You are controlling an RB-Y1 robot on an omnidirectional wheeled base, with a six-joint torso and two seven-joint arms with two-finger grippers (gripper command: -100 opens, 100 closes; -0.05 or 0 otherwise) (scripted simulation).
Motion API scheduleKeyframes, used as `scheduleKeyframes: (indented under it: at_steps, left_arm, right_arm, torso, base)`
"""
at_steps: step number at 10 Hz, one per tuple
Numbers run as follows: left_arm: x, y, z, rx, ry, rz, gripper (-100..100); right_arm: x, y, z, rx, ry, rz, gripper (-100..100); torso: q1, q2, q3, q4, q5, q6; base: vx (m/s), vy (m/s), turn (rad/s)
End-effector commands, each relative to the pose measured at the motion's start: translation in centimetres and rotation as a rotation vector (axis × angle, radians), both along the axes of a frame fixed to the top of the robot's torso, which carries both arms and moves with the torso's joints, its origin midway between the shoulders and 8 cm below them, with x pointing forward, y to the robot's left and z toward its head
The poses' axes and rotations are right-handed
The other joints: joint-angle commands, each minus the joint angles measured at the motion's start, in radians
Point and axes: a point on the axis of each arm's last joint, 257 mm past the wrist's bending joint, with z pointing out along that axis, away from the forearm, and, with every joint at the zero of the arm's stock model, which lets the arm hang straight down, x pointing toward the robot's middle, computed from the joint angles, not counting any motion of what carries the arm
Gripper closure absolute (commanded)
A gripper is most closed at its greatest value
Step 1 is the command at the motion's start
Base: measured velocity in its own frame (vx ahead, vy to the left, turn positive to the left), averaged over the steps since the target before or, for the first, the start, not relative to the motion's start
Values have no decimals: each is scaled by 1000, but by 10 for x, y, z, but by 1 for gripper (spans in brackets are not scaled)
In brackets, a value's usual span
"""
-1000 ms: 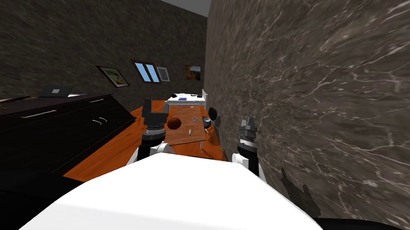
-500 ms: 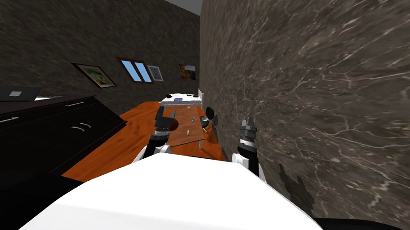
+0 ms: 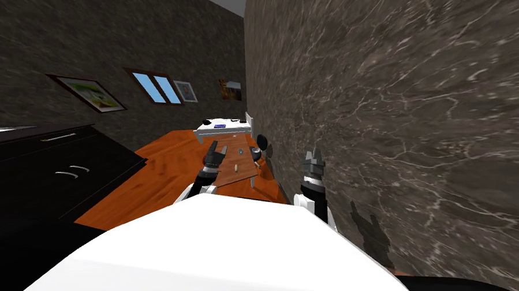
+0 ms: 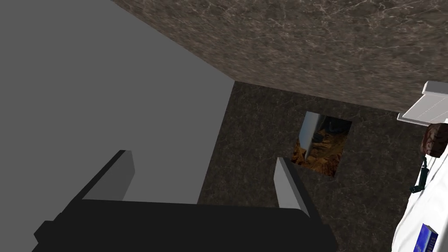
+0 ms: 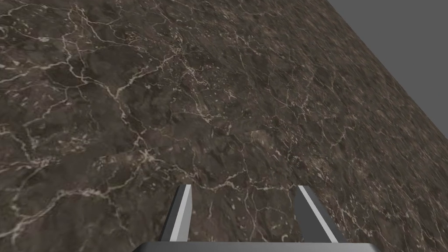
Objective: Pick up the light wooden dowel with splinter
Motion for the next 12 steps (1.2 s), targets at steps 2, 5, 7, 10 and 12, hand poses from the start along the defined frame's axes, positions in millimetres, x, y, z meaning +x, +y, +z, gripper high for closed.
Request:
scheduleKeyframes:
  at_steps: [2, 5, 7, 10, 12]
  left_arm:
    - [9, 2, -34, -6, 80, -18, -100]
    - [21, 1, -77, -16, 186, -53, -100]
    - [23, 4, -91, -16, 217, -46, -100]
    - [31, 5, -139, -23, 335, -73, -100]
    - [30, 9, -154, -22, 366, -64, -100]
  right_arm:
    - [0, 0, 0, 0, 0, 0, 0]
    - [0, 0, 0, 0, 0, 0, 0]
    - [0, 0, 0, 0, 0, 0, 0]
    - [0, 0, 0, 0, 0, 0, 0]
    - [0, 0, 0, 0, 0, 0, 0]
  torso:
    - [0, 0, 0, 0, 0, 1]
    - [0, 0, 0, 0, 0, 0]
    - [0, 0, 0, 0, 0, 0]
    - [0, -1, 0, 0, 0, 0]
    - [1, 0, 0, 0, 0, 0]
  base:
    - [-15, 31, -206]
    - [-21, 34, -193]
    - [-8, 25, -53]
    - [-15, 30, -225]
    - [-12, 30, -57]
